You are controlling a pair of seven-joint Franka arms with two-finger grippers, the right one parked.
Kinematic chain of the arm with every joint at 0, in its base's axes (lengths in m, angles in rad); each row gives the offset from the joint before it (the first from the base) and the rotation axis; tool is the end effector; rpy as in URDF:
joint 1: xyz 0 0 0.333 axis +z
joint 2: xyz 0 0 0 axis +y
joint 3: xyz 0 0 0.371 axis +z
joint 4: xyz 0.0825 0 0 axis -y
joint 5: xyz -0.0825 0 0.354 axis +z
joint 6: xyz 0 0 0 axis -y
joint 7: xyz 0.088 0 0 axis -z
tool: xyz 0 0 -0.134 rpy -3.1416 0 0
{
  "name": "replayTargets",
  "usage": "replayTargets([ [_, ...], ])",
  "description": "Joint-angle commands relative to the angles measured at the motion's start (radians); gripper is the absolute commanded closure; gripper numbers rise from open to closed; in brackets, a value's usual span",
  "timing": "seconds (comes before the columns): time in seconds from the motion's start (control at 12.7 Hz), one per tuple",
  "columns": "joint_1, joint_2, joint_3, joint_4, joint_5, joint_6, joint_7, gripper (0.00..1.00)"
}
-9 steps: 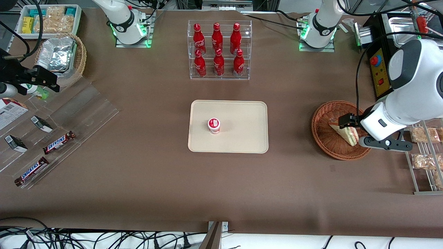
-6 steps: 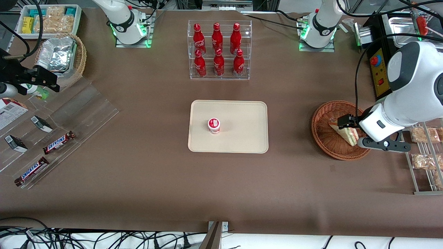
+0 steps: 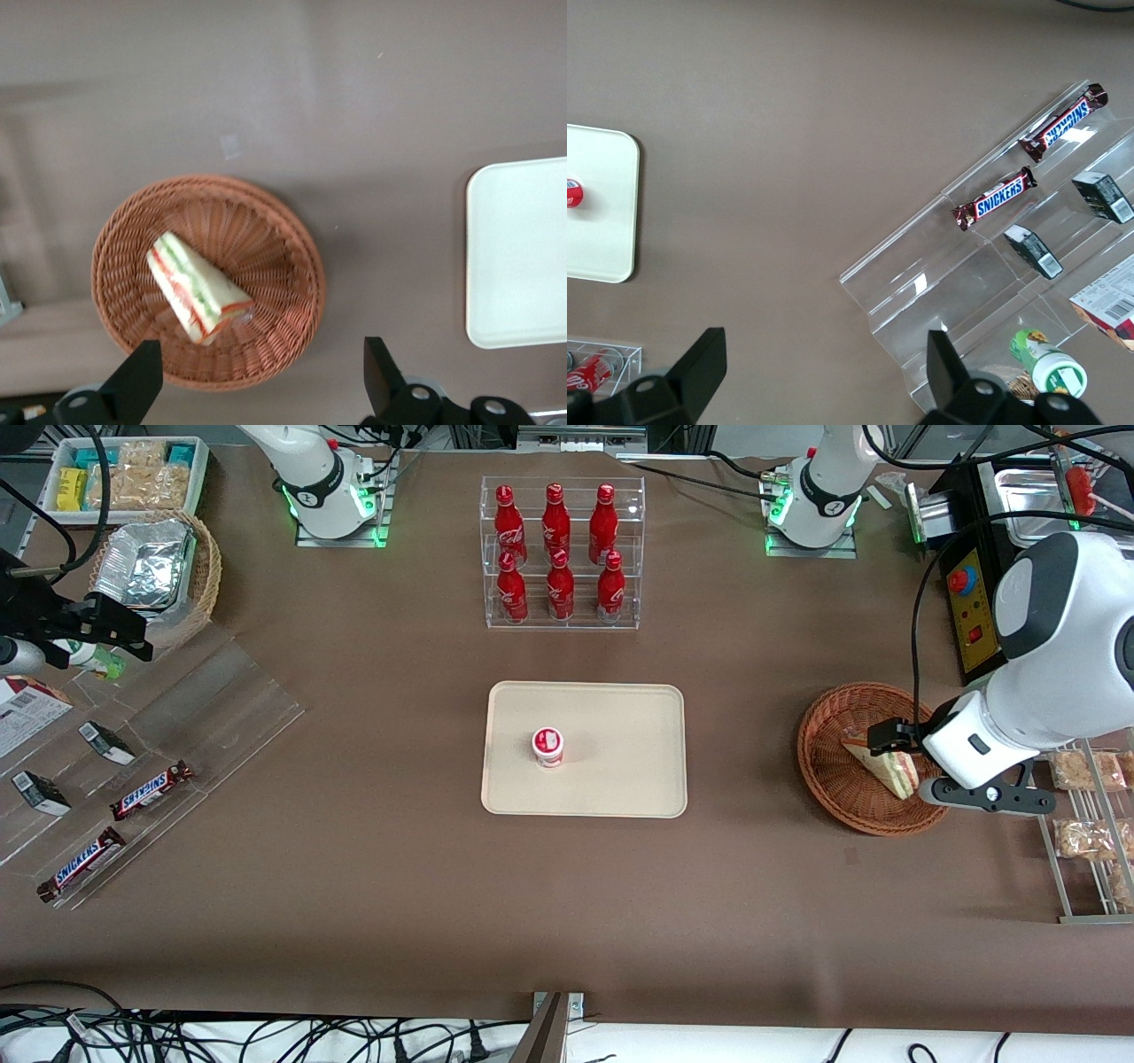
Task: Place sandwich from basket to tray
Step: 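Move the open left gripper over the sandwich in the wicker basket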
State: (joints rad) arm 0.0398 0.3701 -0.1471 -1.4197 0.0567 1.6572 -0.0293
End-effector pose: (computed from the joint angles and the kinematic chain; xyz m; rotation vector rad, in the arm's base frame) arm 0.6420 -0.0462 0.5101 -3.1214 0.1251 0.2005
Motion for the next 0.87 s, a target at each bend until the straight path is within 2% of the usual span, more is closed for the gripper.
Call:
replayTargets([
  [0.0,0.052,0.01,0.004,-0.016,-0.038,-0.028,0.005,0.0],
  [0.16,0.069,0.012,0.009,-0.024,-0.028,-0.025,-0.096,0.0],
  [0.47,0.15,0.013,0.009,-0.119,-0.038,0.034,-0.18,0.0],
  [0.63,0.152,0.003,0.009,-0.189,-0.025,0.11,-0.268,0.0],
  [0.79,0.153,-0.052,0.008,-0.331,-0.009,0.233,-0.329,0.0],
])
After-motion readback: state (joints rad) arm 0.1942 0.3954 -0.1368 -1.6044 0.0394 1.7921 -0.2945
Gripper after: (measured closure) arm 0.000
